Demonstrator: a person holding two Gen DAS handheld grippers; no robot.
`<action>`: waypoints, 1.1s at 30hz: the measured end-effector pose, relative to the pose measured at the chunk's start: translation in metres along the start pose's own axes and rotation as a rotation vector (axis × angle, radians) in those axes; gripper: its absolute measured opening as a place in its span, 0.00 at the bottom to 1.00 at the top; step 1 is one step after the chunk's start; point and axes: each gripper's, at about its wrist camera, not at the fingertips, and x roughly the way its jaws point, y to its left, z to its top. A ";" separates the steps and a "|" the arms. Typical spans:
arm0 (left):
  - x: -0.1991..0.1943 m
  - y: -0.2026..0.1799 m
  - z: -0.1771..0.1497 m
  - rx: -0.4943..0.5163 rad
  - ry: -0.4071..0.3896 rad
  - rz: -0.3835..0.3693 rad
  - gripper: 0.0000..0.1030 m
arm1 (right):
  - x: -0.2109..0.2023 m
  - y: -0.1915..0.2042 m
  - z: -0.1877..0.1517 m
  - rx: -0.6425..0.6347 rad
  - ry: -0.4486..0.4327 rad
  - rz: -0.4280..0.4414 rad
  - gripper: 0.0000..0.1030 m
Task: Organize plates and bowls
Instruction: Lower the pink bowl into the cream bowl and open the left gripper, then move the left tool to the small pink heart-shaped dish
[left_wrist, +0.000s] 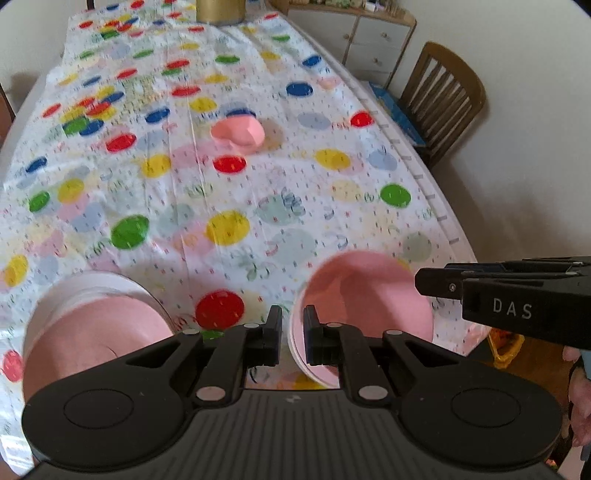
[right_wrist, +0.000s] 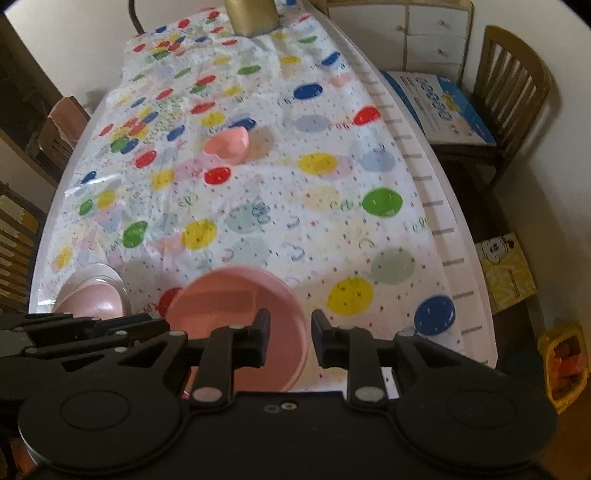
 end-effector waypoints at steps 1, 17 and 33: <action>-0.002 0.002 0.004 -0.004 -0.009 0.000 0.11 | -0.002 0.001 0.003 -0.007 -0.005 0.005 0.26; -0.014 0.030 0.071 -0.061 -0.118 0.043 0.22 | -0.008 0.015 0.076 -0.089 -0.102 0.048 0.50; 0.017 0.063 0.136 -0.167 -0.178 0.118 0.75 | 0.032 0.020 0.150 -0.167 -0.111 0.081 0.82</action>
